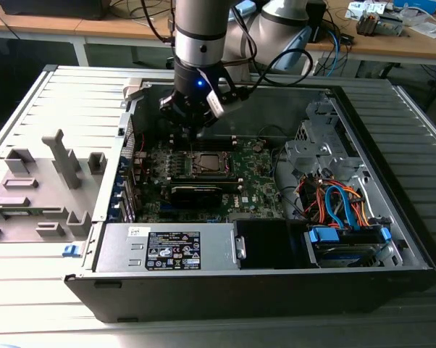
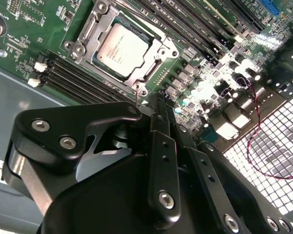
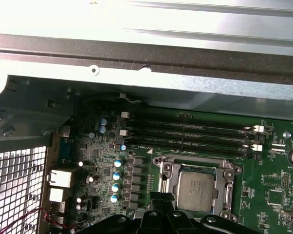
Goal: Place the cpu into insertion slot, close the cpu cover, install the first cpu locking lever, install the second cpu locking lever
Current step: 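Install the first cpu locking lever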
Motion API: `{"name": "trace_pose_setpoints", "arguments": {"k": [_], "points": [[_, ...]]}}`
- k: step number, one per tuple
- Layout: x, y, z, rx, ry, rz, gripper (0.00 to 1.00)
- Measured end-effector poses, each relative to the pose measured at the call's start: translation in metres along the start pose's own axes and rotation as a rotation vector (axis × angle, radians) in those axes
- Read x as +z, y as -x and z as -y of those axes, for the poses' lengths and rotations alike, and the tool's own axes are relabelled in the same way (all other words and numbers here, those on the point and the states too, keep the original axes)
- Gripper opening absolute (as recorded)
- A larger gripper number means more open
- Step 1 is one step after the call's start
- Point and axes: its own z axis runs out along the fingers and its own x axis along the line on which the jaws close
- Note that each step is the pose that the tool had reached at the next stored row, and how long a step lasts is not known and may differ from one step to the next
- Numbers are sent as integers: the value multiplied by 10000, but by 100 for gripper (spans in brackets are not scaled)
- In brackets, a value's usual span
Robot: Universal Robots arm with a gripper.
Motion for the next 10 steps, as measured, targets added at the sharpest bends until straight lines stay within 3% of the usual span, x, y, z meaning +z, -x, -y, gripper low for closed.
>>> {"name": "trace_pose_setpoints", "arguments": {"k": [10], "points": [[1,-25,-4,-1,0,0,11]]}}
